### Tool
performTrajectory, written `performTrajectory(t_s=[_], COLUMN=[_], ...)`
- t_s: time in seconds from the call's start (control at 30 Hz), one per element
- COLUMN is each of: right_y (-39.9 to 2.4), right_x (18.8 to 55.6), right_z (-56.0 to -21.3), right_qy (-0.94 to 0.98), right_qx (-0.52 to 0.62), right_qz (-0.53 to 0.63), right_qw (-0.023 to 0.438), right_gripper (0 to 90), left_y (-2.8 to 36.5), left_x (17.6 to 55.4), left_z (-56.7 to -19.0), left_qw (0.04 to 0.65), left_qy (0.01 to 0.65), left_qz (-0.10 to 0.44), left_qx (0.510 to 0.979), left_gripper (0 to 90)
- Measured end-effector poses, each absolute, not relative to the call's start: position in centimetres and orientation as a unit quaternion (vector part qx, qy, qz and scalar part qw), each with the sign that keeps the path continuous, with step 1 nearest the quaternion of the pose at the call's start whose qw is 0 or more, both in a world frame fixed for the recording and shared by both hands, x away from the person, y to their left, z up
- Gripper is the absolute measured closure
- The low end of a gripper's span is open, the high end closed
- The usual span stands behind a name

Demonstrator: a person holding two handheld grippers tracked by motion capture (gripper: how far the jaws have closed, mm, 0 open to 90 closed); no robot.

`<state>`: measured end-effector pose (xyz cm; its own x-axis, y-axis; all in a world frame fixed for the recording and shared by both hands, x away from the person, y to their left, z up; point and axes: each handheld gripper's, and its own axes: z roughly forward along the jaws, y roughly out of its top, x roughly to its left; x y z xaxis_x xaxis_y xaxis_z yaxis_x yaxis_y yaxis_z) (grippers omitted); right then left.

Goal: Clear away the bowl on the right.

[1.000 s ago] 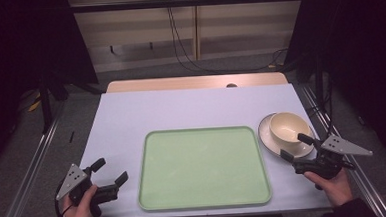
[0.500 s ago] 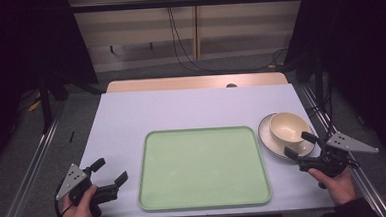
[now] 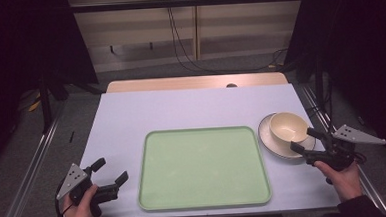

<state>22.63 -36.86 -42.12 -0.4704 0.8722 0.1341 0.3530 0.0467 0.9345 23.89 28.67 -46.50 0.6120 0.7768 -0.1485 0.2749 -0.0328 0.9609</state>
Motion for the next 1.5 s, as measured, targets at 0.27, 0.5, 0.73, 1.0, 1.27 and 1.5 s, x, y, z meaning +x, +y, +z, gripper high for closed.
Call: performTrajectory(t_s=[0.27, 0.5, 0.73, 1.0, 1.27, 1.5], right_y=[-38.0, -39.0, -39.8, -40.5, -41.1, -41.4], right_x=[23.3, 24.3, 25.9, 28.1, 30.4, 31.4], right_z=[-41.5, -41.1, -40.5, -40.5, -40.7, -41.1], right_qy=[0.680, 0.687, 0.703, 0.719, 0.739, 0.743], right_qx=[0.460, 0.473, 0.482, 0.495, 0.512, 0.516], right_qz=[0.509, 0.494, 0.464, 0.431, 0.393, 0.380], right_qw=[0.257, 0.244, 0.240, 0.230, 0.193, 0.192], right_gripper=[15.1, 17.5, 21.1, 20.0, 21.8, 24.4], left_y=[28.6, 28.6, 28.5, 28.5, 28.5, 28.5], left_x=[23.9, 24.0, 24.0, 24.0, 24.0, 24.0], left_z=[-46.5, -46.5, -46.5, -46.5, -46.5, -46.5], left_qw=[0.582, 0.582, 0.582, 0.582, 0.583, 0.583], left_qy=[0.385, 0.383, 0.381, 0.380, 0.380, 0.379], left_qz=[0.216, 0.217, 0.218, 0.218, 0.218, 0.217], left_qx=[0.683, 0.685, 0.685, 0.685, 0.685, 0.685], left_gripper=[1.4, 1.4, 1.4, 1.4, 1.4, 1.4])
